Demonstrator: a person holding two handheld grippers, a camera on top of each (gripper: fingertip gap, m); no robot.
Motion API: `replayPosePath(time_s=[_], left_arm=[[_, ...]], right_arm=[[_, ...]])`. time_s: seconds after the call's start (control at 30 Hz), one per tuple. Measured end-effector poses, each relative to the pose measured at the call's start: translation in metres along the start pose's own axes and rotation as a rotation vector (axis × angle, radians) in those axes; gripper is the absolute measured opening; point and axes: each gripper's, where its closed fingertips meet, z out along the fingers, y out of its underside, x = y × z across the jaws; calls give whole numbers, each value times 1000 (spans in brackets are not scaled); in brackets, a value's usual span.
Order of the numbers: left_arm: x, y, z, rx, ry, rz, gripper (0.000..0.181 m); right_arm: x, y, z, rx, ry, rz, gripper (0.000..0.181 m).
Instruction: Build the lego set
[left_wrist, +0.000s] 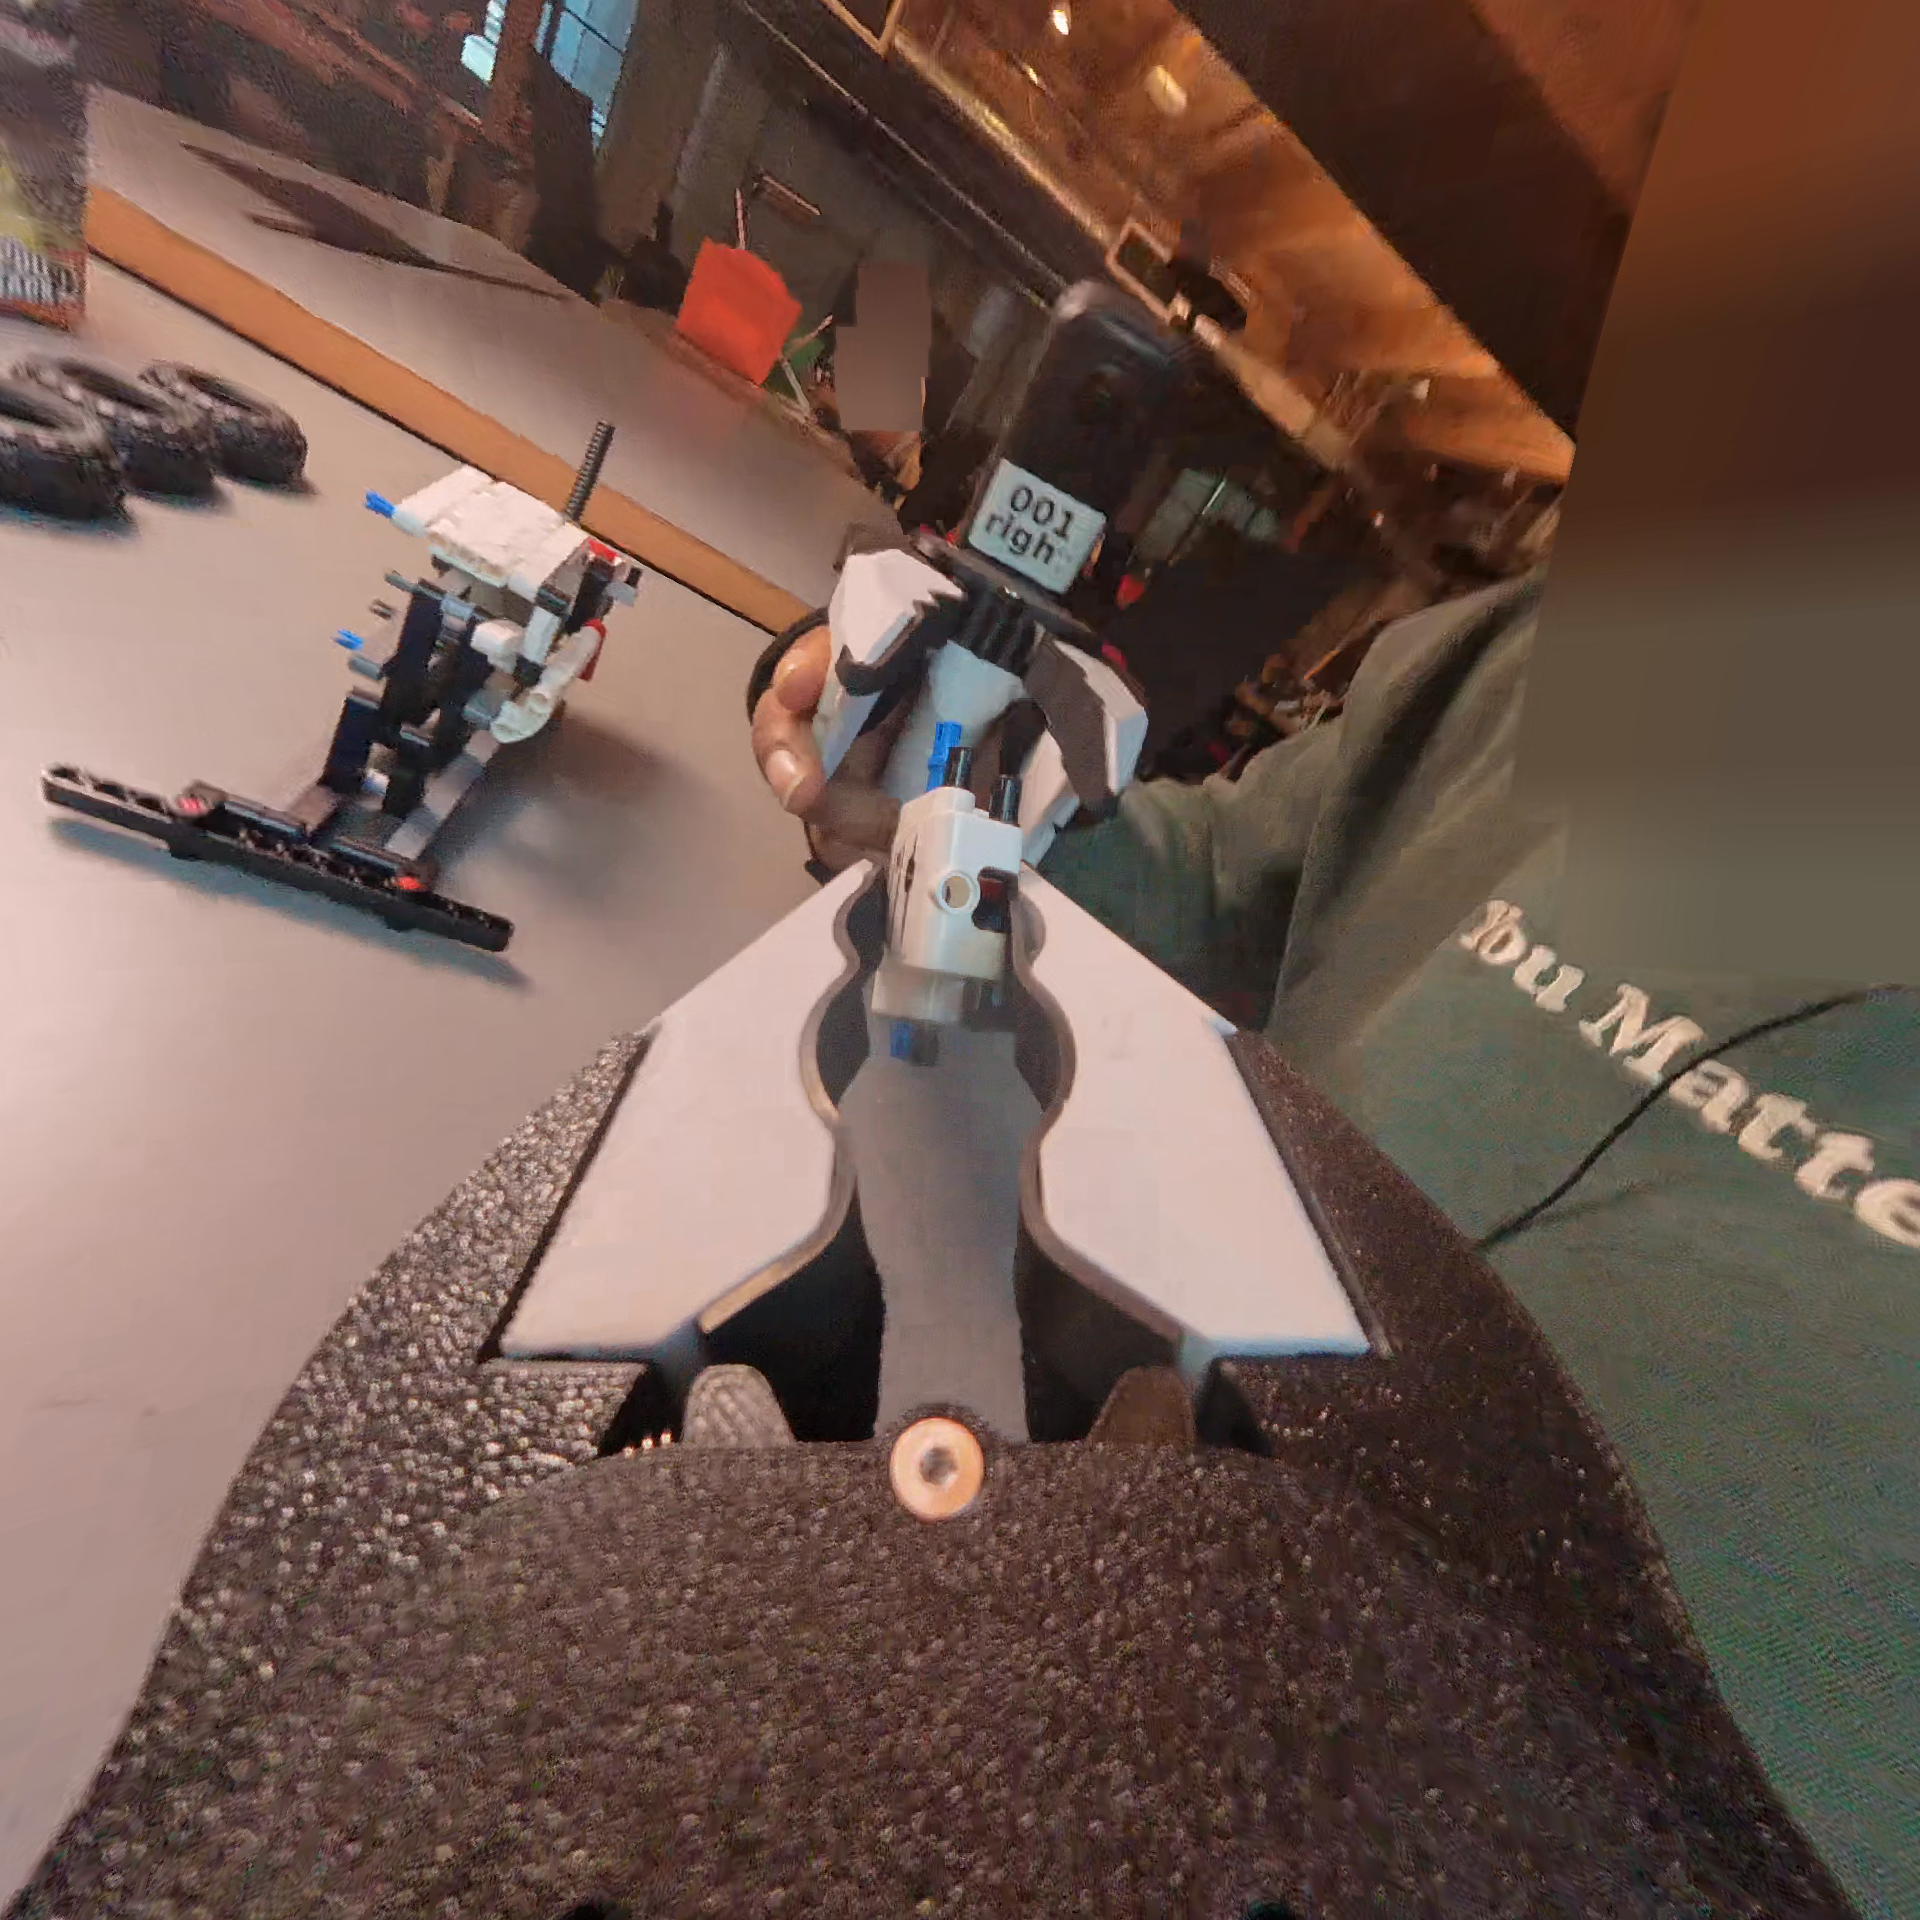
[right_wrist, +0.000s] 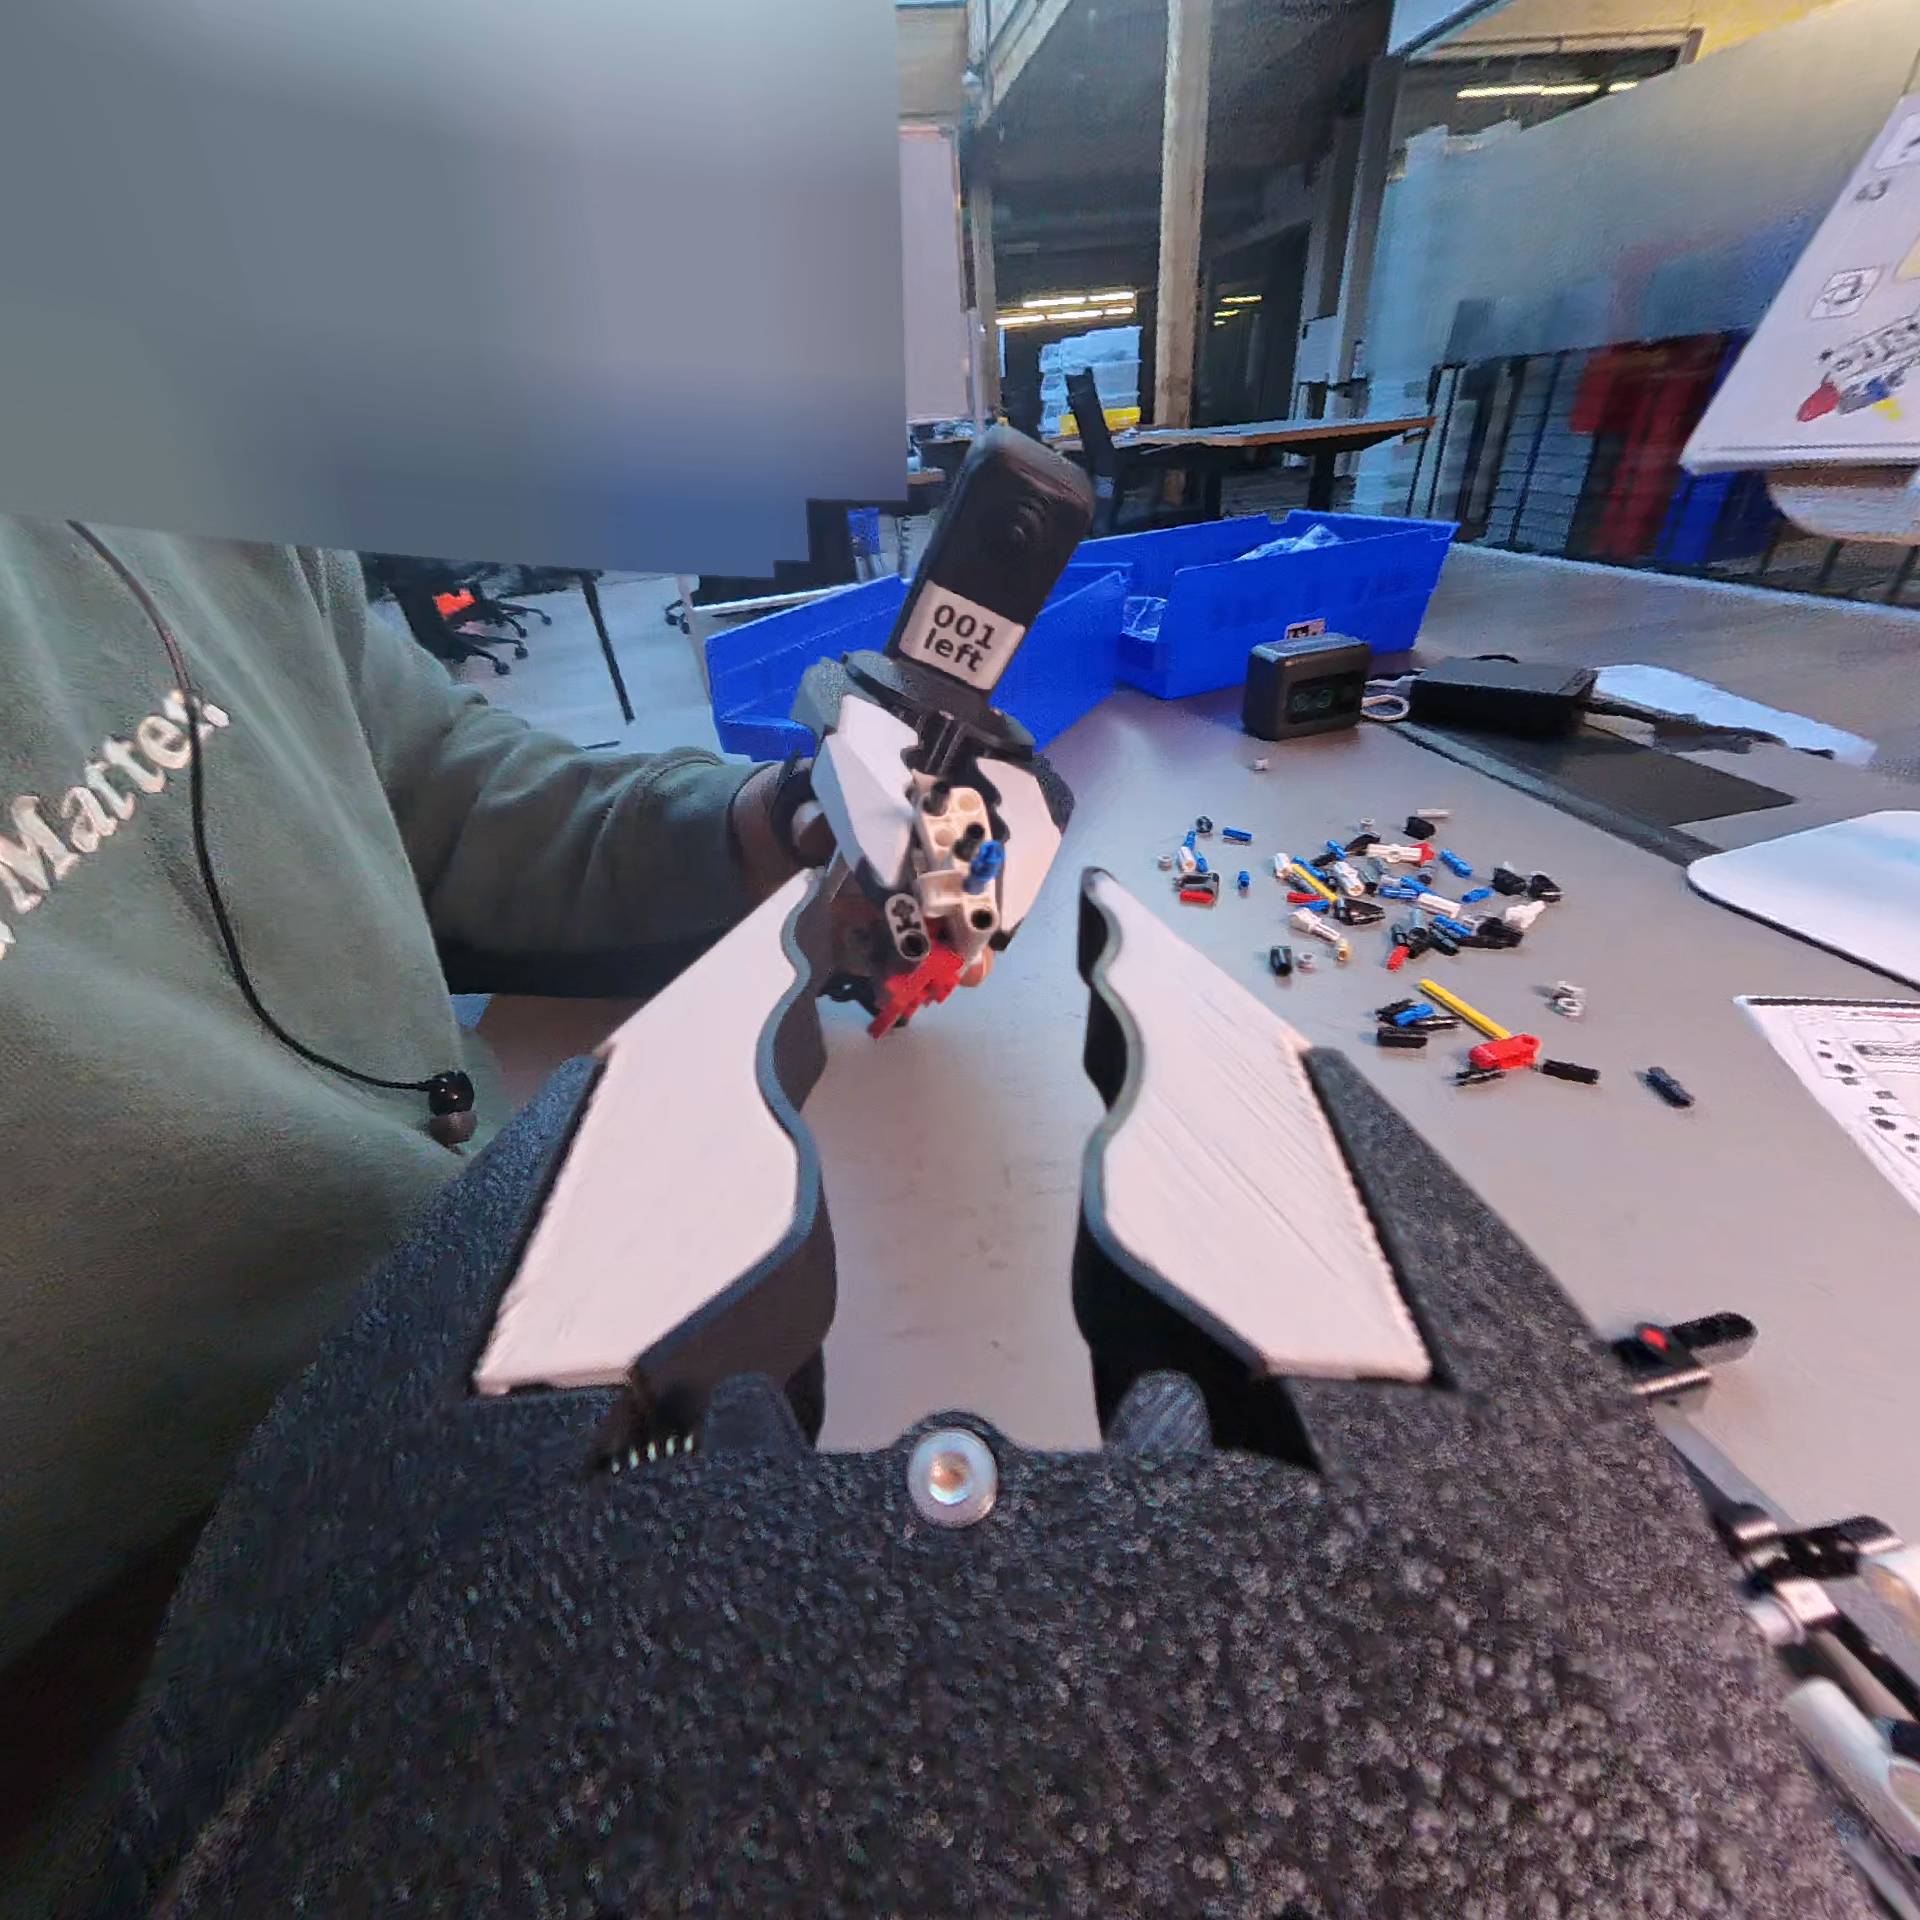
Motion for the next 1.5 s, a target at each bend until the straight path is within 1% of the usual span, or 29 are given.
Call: replayPosePath(time_s=[0.07, 0.17, 0.23, 0.27, 0.33, 0.4, 0.53, 0.67, 0.77, 1.1, 1.2, 1.27, 1.33, 1.5], left_arm=[[5, 1, -1, -19, -28, 135, 22], [2, 13, 5, -99, -83, 252, 22], [3, 19, 10, -128, -95, 303, 22], [1, 21, 11, -135, -105, 322, 22], [0, 25, 12, -152, -120, 347, 22], [-2, 29, 14, -178, -139, 387, 22], [-4, 36, 13, -226, -143, 395, 22], [3, 38, 12, -216, -73, 322, 22], [8, 37, 12, -207, -28, 284, 20], [5, 36, 11, -199, -70, 372, 20], [-1, 40, 10, -248, -108, 393, 21], [-5, 45, 9, -293, -140, 410, 26], [-7, 48, 8, -318, -152, 415, 21], [-8, 51, 7, -331, -137, 368, 18]], right_arm=[[-4, 1, 1, -25, -19, -3, 38], [-8, 11, 4, -91, 2, -77, 25], [-9, 21, 4, -154, 8, -118, 18], [-11, 23, 3, -165, 0, -124, 14], [-11, 27, 1, -186, -1, -131, 12], [-10, 31, -1, -202, 8, -152, 5], [-12, 39, -1, -235, -2, -190, 5], [-19, 38, -1, -225, -38, -257, 5], [-24, 38, 0, -222, -61, -272, 5], [-19, 39, 0, -233, -34, -238, 5], [-15, 46, 1, -269, -21, -218, 5], [-13, 50, 1, -284, -17, -199, 5], [-13, 54, 2, -295, -29, -178, 5], [-13, 57, 2, -309, -33, -174, 7]])
